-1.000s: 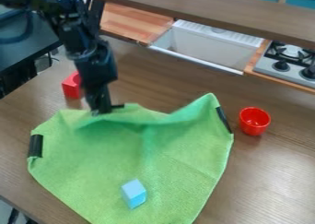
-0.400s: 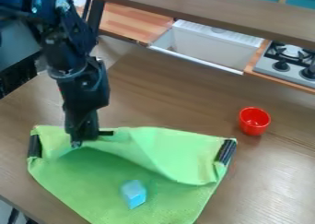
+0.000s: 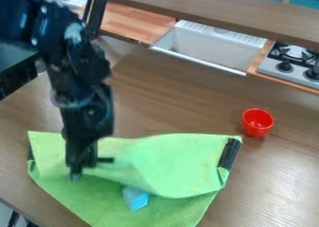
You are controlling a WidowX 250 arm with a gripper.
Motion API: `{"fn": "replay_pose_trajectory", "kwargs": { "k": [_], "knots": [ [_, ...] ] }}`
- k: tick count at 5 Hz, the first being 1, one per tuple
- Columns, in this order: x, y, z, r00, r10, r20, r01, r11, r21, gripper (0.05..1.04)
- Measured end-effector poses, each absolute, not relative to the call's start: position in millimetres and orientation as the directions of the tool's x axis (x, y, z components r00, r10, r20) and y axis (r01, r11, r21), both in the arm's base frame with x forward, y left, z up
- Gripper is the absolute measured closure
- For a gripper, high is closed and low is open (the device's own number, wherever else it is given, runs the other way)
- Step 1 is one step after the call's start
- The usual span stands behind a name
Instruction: Fold the cloth from top left to bottom right
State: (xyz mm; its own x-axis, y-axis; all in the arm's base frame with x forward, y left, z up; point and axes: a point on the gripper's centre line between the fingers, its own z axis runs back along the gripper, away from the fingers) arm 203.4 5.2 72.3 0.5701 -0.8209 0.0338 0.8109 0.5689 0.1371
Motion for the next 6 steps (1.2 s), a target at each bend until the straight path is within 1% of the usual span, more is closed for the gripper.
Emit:
{"fn": "replay_pose_trajectory", "kwargs": {
  "k": [2,3,4,5,6],
  "knots": [
    [175,-16,54,0.557,-0.83,-0.033,0.823,0.546,0.155,1.021],
    [168,-25,44,0.597,-0.802,-0.018,0.793,0.587,0.161,0.886],
    [166,-28,43,0.626,-0.779,0.013,0.772,0.623,0.124,0.607],
    [172,-23,54,0.626,-0.779,0.041,0.778,0.627,0.039,0.327],
    [185,-15,75,0.651,-0.755,0.083,0.759,0.649,-0.053,0.092]
  ]
}}
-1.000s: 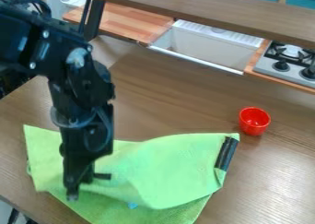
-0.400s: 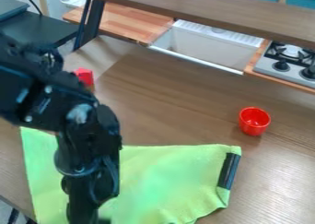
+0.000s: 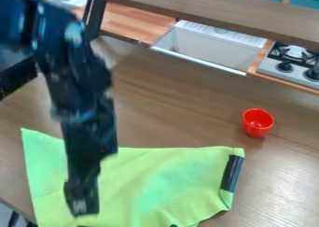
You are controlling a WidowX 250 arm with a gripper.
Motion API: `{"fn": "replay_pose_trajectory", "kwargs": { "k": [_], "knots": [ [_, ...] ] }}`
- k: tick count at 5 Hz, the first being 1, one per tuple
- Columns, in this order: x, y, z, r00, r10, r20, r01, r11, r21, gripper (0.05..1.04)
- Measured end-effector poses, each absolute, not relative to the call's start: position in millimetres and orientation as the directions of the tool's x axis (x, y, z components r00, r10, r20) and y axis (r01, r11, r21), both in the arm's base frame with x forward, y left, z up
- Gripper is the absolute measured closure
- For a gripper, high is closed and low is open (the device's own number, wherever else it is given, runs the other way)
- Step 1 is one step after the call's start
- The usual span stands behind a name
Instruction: Fold the cloth from top left to bottom right
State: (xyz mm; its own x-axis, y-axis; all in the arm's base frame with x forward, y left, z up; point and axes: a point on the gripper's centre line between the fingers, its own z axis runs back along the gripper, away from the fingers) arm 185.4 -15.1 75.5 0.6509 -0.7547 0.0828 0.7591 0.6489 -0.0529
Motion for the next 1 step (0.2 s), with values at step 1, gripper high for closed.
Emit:
{"fn": "replay_pose_trajectory", "kwargs": {
  "k": [1],
  "knots": [
    [209.2,1.9,113.2,0.689,-0.706,0.163,0.723,0.686,-0.085,0.083]
  ]
}}
